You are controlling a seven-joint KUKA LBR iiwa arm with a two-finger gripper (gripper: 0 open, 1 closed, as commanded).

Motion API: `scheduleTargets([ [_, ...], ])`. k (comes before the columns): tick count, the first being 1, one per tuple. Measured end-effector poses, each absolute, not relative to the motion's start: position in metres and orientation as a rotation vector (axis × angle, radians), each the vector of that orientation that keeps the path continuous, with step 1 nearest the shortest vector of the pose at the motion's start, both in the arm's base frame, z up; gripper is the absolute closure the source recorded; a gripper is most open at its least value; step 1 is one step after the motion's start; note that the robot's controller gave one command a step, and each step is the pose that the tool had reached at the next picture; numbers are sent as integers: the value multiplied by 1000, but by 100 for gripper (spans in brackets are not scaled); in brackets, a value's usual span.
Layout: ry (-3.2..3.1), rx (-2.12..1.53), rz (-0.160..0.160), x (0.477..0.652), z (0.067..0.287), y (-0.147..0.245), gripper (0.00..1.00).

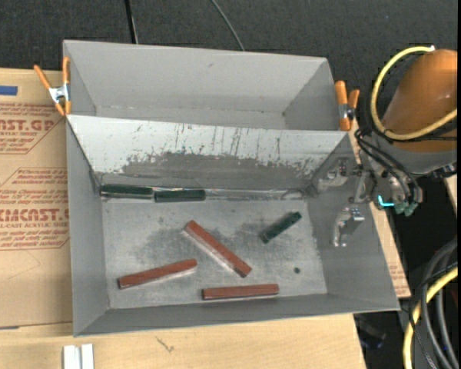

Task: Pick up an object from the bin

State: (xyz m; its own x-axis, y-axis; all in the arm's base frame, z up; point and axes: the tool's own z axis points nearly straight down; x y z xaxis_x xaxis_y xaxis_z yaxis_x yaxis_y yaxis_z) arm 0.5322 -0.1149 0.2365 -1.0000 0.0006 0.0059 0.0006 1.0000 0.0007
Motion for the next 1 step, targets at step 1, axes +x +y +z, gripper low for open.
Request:
scheduleTargets([
  [1,-3144,2,1,534,241,-114,0],
])
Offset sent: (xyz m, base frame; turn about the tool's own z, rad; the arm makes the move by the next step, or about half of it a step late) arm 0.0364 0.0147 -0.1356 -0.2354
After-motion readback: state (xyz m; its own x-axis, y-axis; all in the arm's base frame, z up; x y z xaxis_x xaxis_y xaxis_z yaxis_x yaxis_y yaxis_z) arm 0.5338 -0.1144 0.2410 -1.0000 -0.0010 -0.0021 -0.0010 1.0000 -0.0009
